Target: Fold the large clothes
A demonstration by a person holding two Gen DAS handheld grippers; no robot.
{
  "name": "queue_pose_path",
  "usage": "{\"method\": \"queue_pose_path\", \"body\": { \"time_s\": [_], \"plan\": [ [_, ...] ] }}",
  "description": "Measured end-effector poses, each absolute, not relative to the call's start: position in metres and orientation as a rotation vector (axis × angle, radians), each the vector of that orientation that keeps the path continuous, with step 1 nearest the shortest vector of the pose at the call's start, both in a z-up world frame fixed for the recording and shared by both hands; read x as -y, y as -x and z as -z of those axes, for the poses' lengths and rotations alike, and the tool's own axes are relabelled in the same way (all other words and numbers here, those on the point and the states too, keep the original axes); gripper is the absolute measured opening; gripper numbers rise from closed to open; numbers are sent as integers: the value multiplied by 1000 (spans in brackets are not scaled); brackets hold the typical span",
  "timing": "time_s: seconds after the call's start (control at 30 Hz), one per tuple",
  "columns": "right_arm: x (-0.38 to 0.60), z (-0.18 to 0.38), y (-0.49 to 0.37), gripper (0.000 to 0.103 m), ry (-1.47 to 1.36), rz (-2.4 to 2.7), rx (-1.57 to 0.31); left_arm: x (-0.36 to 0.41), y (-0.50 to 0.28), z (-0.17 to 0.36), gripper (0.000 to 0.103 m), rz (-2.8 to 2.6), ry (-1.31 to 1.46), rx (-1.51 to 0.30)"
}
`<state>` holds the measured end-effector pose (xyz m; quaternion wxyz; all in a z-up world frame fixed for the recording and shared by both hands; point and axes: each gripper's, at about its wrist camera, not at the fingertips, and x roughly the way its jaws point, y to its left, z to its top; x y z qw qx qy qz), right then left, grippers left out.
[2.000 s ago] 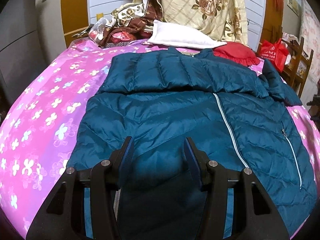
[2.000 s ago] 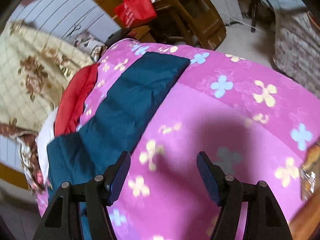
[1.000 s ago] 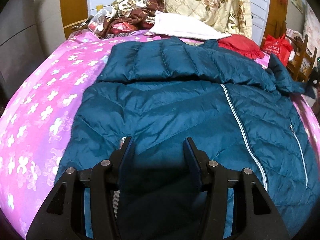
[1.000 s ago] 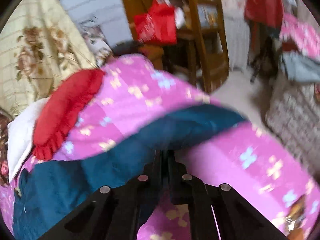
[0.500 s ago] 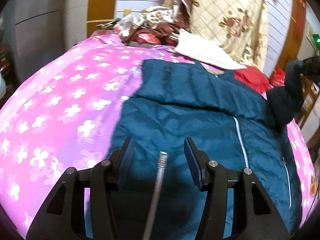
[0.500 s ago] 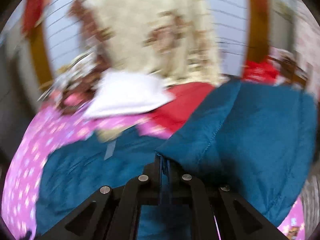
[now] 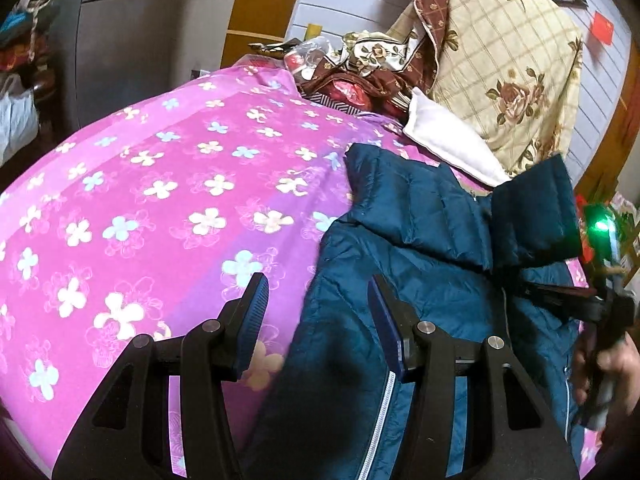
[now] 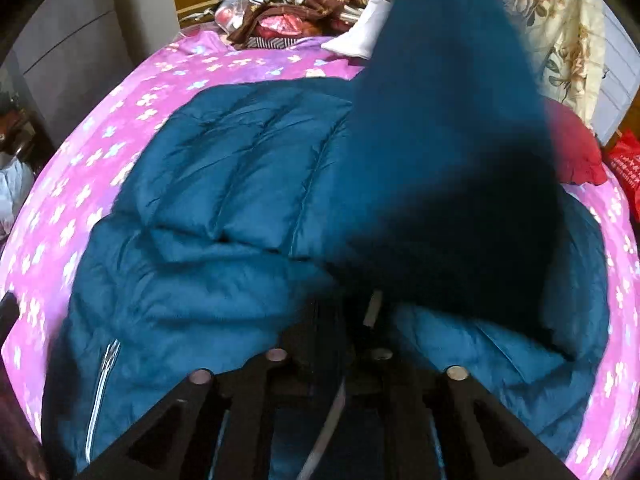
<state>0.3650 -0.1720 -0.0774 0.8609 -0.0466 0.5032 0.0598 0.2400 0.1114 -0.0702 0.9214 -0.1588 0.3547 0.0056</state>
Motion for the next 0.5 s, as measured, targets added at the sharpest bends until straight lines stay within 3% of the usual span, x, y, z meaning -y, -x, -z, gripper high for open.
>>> {"method": "queue_pose_path", "body": {
  "time_s": [0.07,0.13,0.2,0.3,0.5],
  "plan": [
    [181,59,-348,24,63,-134,-1009,-113,-240,72,51,-3,339,-734],
    [194,39,-332,42,14,-125,-939,-113,-240,72,51,3,345,-734],
    [213,17,-316,50,-38,-81,-840,-115,-241,72,51,4,351,-729],
    [229,5,-319,50,-85,-31,-771,-116,-243,74,51,9,364,-738],
    [210,37,-375,49,-133,-34,-909,-122,-248,80,51,-1,385,-757]
  ]
}}
